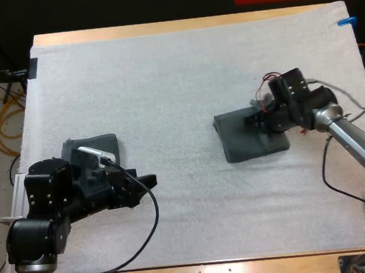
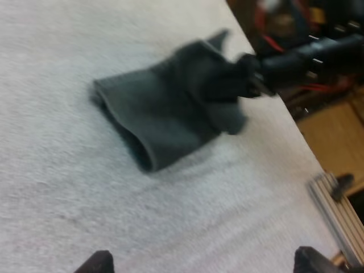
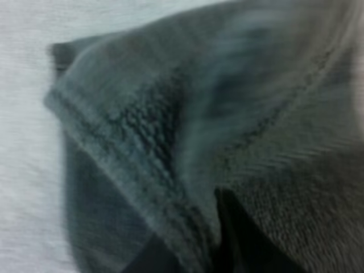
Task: Pick towel from pile fold and stack
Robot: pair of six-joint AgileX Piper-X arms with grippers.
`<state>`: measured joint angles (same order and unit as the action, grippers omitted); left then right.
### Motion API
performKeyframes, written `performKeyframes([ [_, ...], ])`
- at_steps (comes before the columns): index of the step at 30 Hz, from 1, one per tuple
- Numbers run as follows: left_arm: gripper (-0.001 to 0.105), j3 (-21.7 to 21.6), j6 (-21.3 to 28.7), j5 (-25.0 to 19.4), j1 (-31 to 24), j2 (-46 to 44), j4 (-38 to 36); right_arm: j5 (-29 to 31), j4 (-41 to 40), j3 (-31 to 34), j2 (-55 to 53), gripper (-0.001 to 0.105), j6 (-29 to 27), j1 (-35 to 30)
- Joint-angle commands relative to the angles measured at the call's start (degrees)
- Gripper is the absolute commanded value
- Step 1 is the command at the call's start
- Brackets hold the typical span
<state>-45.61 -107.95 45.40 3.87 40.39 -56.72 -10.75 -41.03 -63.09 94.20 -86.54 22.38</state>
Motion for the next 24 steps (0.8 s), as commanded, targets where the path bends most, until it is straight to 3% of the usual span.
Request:
performKeyframes([
  [1,0.062,-0.4,-0.2,0.8,1.0,-0.2,-0.1,-3.9,1.5,-0.1,0.8,0.001,2.6,0.3],
  [9,0.062,-0.4,-0.1,0.7,3.9,-0.2,-0.1,-8.2,6.1,-0.1,5.5,0.001,7.1,1.9],
  [12,0.062,-0.4,0.0,-0.4,3.9,-0.2,-0.1,-9.3,6.2,-0.1,5.6,0.008,7.1,1.9],
  [15,0.062,-0.4,0.3,-1.9,3.9,-0.2,0.1,-12.0,7.6,-0.1,5.6,0.030,7.1,1.9],
  [17,0.062,-0.4,0.3,-3.4,3.9,-0.2,0.2,-15.7,10.0,-0.1,5.6,0.058,7.1,1.9],
  [19,0.062,-0.4,0.3,-4.5,3.9,-0.2,0.3,-19.8,12.0,-0.1,5.6,0.077,6.8,1.9],
  [21,0.062,-0.4,0.3,-5.2,3.9,-0.2,0.5,-23.0,13.7,-0.1,5.3,0.086,6.4,1.9],
  [24,0.062,0.2,0.3,-6.2,3.9,-0.2,1.4,-24.3,13.5,-0.1,3.6,0.086,4.7,1.9],
])
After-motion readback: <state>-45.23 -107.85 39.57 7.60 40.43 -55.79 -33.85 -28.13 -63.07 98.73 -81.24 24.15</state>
